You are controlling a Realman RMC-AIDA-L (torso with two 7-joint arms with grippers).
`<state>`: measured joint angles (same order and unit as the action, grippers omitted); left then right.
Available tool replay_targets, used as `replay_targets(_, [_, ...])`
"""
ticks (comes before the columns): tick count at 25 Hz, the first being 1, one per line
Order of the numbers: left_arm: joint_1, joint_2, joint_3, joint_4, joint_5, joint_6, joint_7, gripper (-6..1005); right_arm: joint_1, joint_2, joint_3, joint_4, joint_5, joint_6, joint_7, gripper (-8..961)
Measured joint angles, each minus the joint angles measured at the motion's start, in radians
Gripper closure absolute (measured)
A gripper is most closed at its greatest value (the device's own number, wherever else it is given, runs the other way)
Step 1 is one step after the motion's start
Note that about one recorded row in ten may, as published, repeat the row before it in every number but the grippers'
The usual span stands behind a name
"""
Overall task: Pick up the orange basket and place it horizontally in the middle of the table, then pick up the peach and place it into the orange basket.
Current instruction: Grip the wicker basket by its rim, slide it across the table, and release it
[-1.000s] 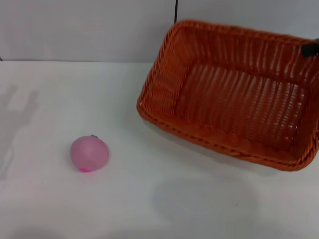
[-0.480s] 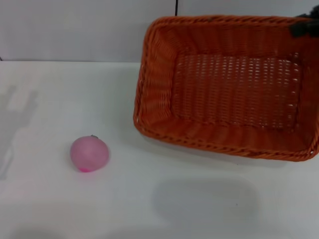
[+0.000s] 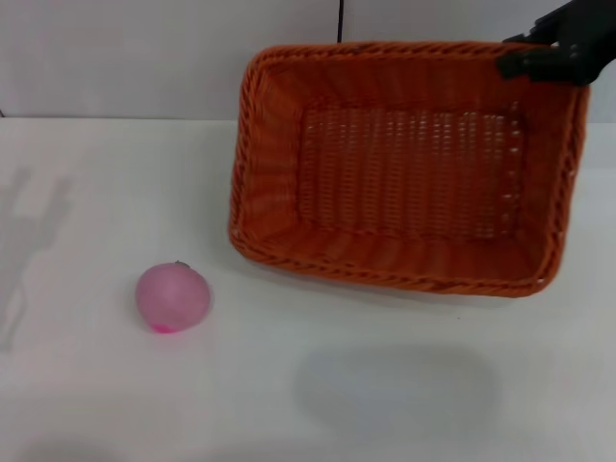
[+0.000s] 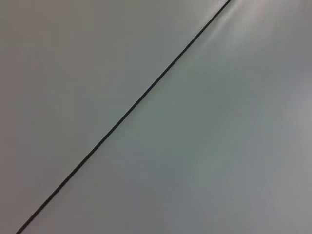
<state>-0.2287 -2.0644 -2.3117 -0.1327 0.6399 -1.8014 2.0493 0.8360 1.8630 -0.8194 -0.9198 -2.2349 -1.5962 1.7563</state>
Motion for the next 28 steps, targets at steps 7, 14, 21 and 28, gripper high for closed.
replay_targets(7, [0.003, 0.001, -0.002, 0.001, -0.001, -0.006, -0.011, 266, 0.029, 0.005, -0.002, 0.163, -0.011, 0.14, -0.136, 786])
replay_targets(14, [0.003, 0.0, 0.0, 0.002, 0.0, -0.004, -0.024, 269, 0.041, 0.032, 0.01, 0.175, -0.003, 0.176, -0.213, 786])
replay_targets(21, [0.003, -0.001, 0.0, 0.015, 0.002, -0.004, -0.026, 272, 0.05, 0.054, 0.003, 0.166, 0.0, 0.176, -0.248, 780])
replay_targets(28, [0.004, -0.002, 0.0, 0.016, 0.003, 0.001, -0.026, 275, 0.005, 0.073, 0.014, 0.087, 0.082, 0.225, -0.249, 741])
